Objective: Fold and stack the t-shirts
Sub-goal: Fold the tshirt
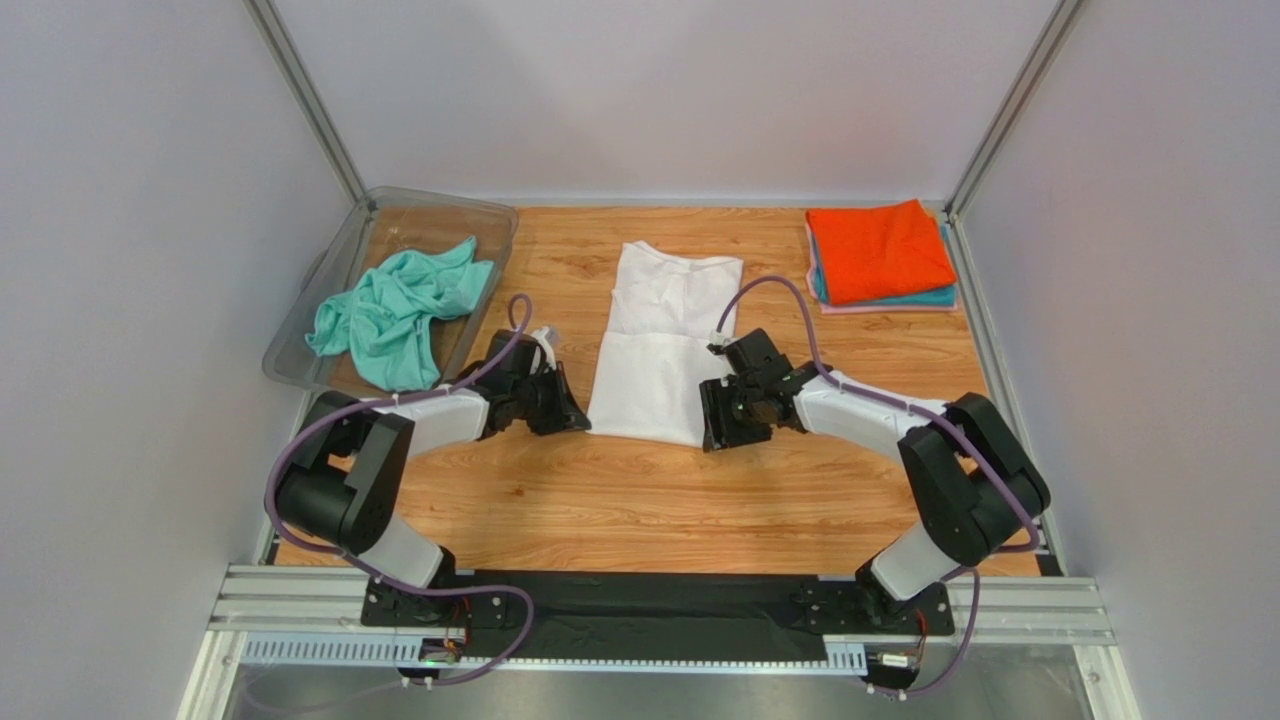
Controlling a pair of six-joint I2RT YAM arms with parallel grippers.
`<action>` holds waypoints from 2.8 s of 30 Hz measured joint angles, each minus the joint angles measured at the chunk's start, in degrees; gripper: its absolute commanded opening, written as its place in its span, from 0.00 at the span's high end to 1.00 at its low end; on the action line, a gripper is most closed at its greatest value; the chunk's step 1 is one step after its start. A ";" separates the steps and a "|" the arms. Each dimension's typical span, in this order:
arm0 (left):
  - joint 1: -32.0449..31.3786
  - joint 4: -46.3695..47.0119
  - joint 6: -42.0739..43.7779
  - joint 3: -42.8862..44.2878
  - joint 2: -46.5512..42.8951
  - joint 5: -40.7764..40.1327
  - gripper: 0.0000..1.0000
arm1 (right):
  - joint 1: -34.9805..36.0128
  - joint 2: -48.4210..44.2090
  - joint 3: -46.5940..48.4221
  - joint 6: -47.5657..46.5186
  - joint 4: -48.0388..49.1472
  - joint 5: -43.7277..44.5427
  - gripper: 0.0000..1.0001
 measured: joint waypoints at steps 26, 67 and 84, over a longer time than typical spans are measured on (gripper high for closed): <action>0.00 -21.09 -1.68 -9.11 -43.67 -2.86 0.99 | 15.13 -16.02 -1.49 8.39 -8.81 -20.15 1.00; -0.87 -14.75 -3.28 6.45 -28.35 2.91 0.98 | -5.79 -27.21 -2.95 12.92 -16.87 -32.48 1.00; -2.99 -7.04 -1.97 20.44 -4.02 2.99 1.00 | -20.39 -18.86 0.17 5.51 -17.44 -34.03 1.00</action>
